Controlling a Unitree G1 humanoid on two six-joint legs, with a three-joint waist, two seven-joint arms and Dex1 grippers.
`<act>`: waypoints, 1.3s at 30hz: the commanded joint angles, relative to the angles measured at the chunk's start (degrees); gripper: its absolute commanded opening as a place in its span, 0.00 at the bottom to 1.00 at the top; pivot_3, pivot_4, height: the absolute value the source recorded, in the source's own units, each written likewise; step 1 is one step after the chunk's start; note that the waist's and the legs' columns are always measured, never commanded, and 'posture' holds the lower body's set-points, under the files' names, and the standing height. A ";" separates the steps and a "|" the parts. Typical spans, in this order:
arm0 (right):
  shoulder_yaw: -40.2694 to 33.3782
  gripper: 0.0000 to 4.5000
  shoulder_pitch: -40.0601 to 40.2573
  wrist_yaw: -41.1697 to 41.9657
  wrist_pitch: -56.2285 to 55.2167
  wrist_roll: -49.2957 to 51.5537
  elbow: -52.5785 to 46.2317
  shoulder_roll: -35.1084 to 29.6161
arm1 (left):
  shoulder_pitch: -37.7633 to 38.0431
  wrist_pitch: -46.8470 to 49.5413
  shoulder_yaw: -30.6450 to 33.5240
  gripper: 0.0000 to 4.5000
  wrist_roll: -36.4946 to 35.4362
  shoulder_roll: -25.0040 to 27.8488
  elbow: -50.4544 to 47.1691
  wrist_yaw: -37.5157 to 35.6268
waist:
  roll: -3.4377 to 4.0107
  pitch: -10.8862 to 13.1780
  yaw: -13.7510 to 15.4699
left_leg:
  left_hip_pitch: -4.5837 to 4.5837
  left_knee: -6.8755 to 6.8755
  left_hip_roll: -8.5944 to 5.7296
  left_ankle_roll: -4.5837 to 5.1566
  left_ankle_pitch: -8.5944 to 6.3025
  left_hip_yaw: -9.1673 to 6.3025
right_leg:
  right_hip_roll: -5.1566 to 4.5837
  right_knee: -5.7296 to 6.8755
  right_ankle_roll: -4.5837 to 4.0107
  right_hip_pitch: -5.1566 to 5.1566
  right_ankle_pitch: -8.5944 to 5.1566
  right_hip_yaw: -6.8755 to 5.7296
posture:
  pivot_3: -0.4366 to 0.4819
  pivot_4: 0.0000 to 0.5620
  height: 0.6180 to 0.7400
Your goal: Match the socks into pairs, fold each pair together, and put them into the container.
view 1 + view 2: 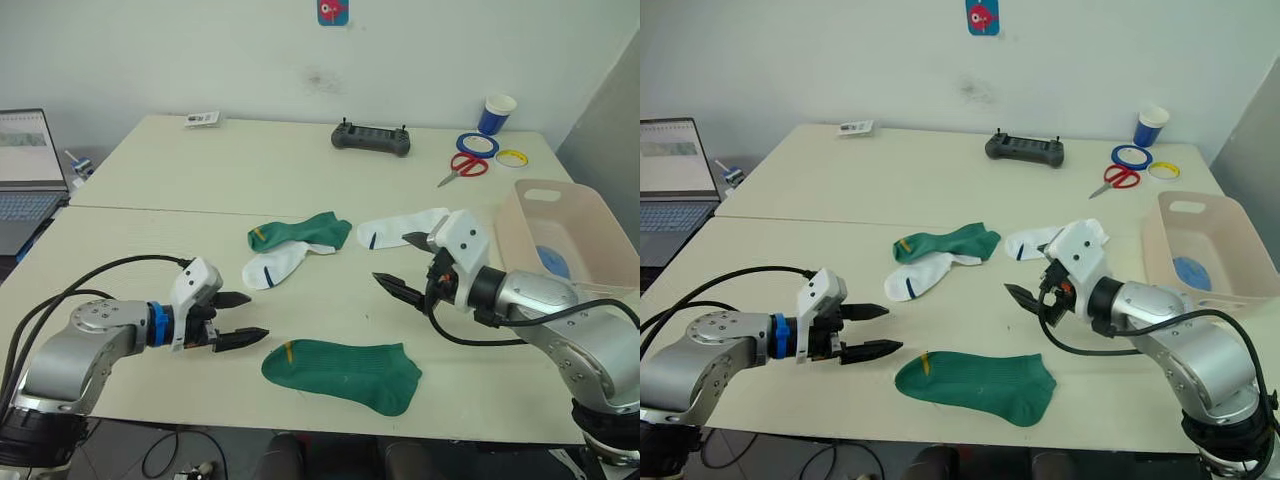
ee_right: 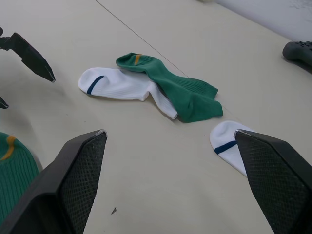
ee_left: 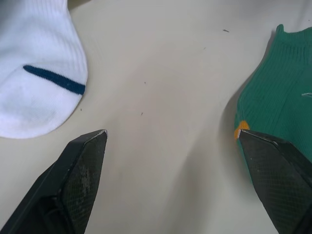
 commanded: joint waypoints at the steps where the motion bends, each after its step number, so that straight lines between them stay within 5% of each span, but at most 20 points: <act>1: 2.35 1.00 -1.70 -1.18 -3.52 -3.39 0.81 0.96 | 0.53 -1.01 1.74 1.00 -1.01 -0.16 -1.30 -0.15 | 0.00 0.00 -0.18 | 0.00 0.00 0.01 0.00 0.00 0.00 | 0.00 0.00 0.00 0.00 0.00 0.00 | 0.48 0.27 1.00; 9: 15.17 1.00 -11.72 -5.17 -18.47 -19.04 24.09 11.69 | 1.62 0.85 8.94 1.00 -7.64 -6.47 -6.58 5.89 | -0.01 0.00 -1.15 | 0.09 0.04 0.04 -0.01 0.02 0.00 | 0.03 0.09 -0.01 0.03 0.08 0.00 | 0.48 0.27 1.00; 24: 19.61 1.00 -24.99 -6.09 -51.05 -36.92 71.10 22.83 | 7.47 3.19 14.51 1.00 -13.60 -6.83 -14.99 11.17 | 0.00 0.00 -1.40 | 0.08 0.03 0.01 -0.02 0.01 0.00 | 0.01 0.08 -0.29 0.02 0.26 0.01 | 0.48 0.27 1.00; 39: 18.28 1.00 -34.17 -8.81 -62.12 -43.37 93.79 28.53 | 6.10 2.73 11.44 1.00 -13.15 -6.46 -15.72 12.30 | 0.00 0.00 -1.44 | 0.10 0.02 0.01 -0.02 0.02 -0.05 | 0.03 0.10 -0.32 0.03 0.27 -0.02 | 0.48 0.27 1.00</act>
